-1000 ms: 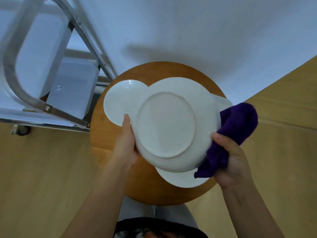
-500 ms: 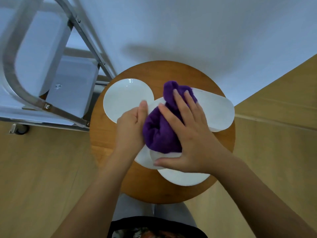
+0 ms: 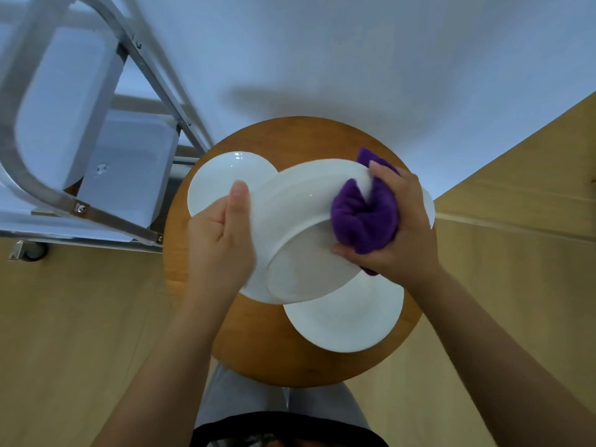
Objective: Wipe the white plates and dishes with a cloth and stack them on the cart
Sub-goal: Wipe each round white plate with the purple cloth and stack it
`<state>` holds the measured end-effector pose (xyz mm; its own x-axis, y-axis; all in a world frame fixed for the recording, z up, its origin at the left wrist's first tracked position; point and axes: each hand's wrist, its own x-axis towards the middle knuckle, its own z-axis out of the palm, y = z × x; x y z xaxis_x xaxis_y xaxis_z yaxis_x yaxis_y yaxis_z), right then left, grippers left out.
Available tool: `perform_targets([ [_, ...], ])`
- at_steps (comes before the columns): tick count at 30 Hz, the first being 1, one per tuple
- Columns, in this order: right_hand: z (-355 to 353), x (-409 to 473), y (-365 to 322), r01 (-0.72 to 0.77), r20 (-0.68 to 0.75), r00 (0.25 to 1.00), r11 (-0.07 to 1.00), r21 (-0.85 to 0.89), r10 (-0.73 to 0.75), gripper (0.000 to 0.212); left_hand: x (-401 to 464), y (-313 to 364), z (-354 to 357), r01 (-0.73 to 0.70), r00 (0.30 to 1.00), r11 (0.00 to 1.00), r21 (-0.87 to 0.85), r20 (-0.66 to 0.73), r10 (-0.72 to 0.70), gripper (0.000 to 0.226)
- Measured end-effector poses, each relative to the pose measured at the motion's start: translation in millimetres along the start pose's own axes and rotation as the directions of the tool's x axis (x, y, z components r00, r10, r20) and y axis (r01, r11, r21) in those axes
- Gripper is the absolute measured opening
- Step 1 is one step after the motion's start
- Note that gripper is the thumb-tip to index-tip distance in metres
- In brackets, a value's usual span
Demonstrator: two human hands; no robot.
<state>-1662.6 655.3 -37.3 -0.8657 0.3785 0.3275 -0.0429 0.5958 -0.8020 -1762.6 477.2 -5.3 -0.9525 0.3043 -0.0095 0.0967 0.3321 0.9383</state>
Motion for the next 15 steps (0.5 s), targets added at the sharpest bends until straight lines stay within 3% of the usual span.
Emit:
perform_targets([
  [2,5,-10,-1,-0.167,-0.079,0.98,0.973,0.16,0.181,0.081,2,0,0,0.054,0.997,0.998,-0.039,-0.055,-0.056,0.047],
  [4,15,-21,-6,-0.354,-0.121,0.9,0.864,0.358,0.419,0.079,1,3,5,0.14,0.982,0.985,-0.102,-0.113,-0.152,0.048],
  [7,45,-37,-16,-0.482,-0.19,0.676,0.623,0.616,0.712,0.071,2,7,19,0.285,0.91,0.922,-0.261,-0.229,-0.346,0.038],
  [9,64,-40,-21,-0.503,-0.179,0.537,0.483,0.717,0.824,0.075,-2,9,28,0.379,0.853,0.854,-0.357,-0.222,-0.472,0.034],
  [10,65,-39,-20,-0.507,-0.152,0.504,0.433,0.745,0.851,0.075,-7,11,31,0.398,0.849,0.841,-0.366,-0.199,-0.489,0.034],
  [13,40,-25,-3,-0.514,0.001,0.566,0.352,0.782,0.825,0.065,-14,10,32,0.299,0.938,0.905,-0.303,-0.082,-0.338,0.047],
  [15,13,-17,10,-0.56,0.101,0.619,0.348,0.752,0.779,0.062,-3,5,15,0.354,0.933,0.881,-0.313,0.19,-0.307,0.081],
])
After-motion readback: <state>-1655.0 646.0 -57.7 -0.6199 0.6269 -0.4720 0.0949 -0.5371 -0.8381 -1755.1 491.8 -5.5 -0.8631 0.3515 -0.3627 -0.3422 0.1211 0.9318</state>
